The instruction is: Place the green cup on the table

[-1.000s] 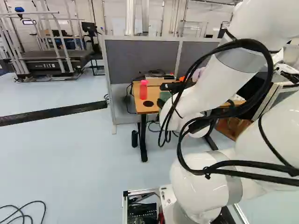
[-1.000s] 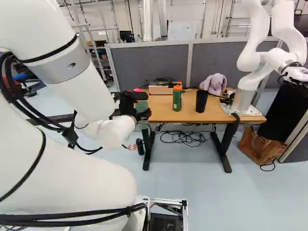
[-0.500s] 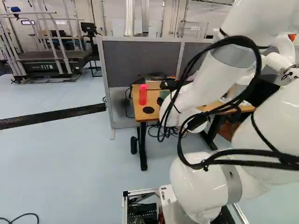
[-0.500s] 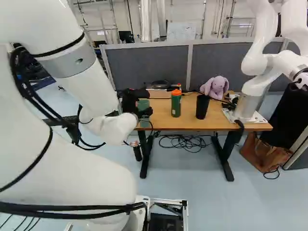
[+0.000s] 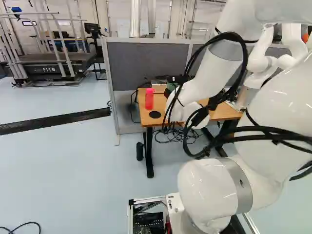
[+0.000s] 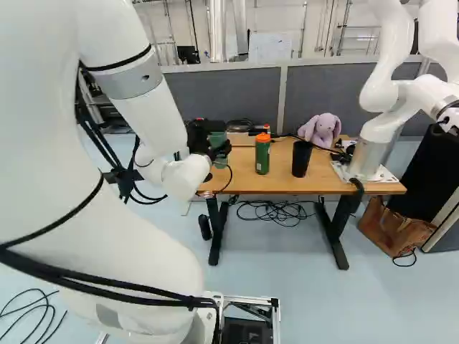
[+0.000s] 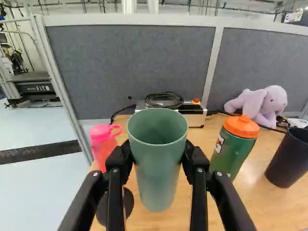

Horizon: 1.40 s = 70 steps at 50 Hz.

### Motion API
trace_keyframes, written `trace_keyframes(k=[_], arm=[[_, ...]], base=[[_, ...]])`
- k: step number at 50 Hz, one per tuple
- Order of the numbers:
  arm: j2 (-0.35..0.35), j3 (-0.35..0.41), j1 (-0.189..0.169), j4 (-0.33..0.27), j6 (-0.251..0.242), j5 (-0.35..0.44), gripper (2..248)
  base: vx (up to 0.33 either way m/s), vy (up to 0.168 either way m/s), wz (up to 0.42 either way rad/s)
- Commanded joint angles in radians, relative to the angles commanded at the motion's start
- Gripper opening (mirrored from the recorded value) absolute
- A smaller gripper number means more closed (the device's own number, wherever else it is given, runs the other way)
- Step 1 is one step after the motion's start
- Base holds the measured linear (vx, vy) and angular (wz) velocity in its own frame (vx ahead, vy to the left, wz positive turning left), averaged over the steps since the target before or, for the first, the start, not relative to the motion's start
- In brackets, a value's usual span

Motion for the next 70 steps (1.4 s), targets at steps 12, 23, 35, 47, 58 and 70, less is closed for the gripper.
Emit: trace_keyframes(k=[12,23,35,47,58,70], arm=[[-0.065,-0.065,-0.006,0.001,0.0,0.011,122],[-0.123,-0.124,-0.012,0.001,0.0,0.011,122],[-0.183,-0.189,-0.017,0.001,0.0,0.011,122],[-0.243,-0.255,-0.022,0.001,0.0,0.011,122],[-0.308,-0.316,-0.026,0.001,0.0,0.011,122],[-0.391,-0.384,-0.03,0.001,0.0,0.011,122]], base=[[0.0,0.0,0.0],[0.0,0.0,0.0],[0.0,0.0,0.0],[0.0,0.0,0.0],[0.0,0.0,0.0],[0.0,0.0,0.0]])
